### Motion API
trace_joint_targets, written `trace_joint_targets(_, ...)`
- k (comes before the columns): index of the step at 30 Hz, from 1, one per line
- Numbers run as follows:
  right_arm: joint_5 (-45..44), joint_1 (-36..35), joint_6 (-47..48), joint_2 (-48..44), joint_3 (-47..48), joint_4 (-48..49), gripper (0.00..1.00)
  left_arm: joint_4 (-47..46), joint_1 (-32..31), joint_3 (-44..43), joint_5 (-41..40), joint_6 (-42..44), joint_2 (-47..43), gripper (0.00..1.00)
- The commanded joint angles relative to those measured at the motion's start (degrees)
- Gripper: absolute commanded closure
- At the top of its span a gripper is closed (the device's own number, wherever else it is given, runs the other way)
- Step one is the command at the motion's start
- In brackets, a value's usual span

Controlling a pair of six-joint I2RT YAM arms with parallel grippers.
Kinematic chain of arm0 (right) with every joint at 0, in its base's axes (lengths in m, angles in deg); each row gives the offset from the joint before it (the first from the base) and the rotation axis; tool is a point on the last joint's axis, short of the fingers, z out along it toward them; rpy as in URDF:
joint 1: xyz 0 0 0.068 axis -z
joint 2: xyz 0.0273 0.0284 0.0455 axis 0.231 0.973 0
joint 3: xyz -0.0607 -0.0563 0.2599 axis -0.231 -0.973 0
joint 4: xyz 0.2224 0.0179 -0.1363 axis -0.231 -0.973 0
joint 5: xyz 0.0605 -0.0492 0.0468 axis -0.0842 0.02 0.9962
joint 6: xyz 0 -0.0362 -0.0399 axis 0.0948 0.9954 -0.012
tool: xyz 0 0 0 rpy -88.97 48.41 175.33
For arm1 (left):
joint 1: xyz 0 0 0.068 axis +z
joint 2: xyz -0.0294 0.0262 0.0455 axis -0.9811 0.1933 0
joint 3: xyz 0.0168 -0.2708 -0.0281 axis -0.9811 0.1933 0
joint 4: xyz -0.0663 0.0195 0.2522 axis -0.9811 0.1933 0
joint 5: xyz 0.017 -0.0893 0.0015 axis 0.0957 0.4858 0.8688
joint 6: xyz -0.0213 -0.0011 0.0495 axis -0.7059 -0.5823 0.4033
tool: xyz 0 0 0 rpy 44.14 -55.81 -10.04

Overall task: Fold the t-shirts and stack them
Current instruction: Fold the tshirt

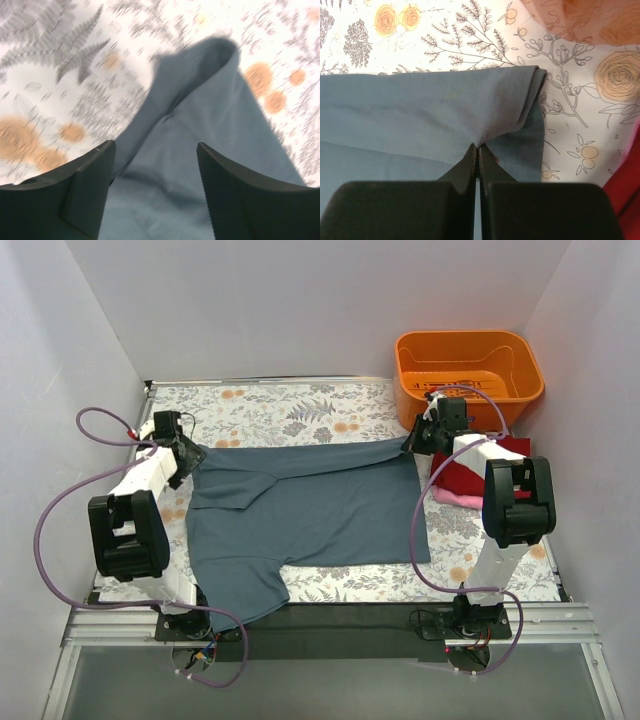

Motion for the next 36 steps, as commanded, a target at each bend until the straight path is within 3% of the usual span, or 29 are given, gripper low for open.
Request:
trace_joint_targets(1,0.6,0.2,2.0,0.3,1.9,0.4,0.99,-2.0,-0.2,-5.3,-0.5,0.4,4.3,0.4)
trace_joint_targets(7,1.2,0.3,2.7,0.3,1.5,0.4,0.99,-3.1,-0.2,-11.2,-0.5,1.5,13.7,0.58)
trace_joint_targets(9,1.2,0.2,3.0,0.2,1.5,0.4,0.99,-3.3,-0.2,-12.1,-0.8,1.4,15.3,0.59)
trace_joint_targets(17,-0.5,0.4,3.7,0.4,1.7,0.3,0.99,-4.0,-0.2,-18.9,-4.0,3.0,24.3,0.6)
trace_joint_targets(26,-0.5,0.6,4.0,1.6,4.3,0.2,0.99,-6.7,-0.2,-28.5,0.0,6.7,31.5,0.59)
trace_joint_targets(30,0.7,0.5,4.5,1.3,4.8,0.0,0.99,-6.9,-0.2,-28.3,1.1,7.2,29.9,0.47)
trace_joint_targets(34,1.8,0.6,5.0,0.5,4.2,-0.1,0.99,-6.6,-1.0,-22.0,-0.3,4.5,18.1,0.29)
trace_joint_targets(36,2.7,0.5,5.1,-0.2,3.9,-0.2,0.99,-4.9,-1.4,-18.7,-1.5,2.6,13.2,0.27)
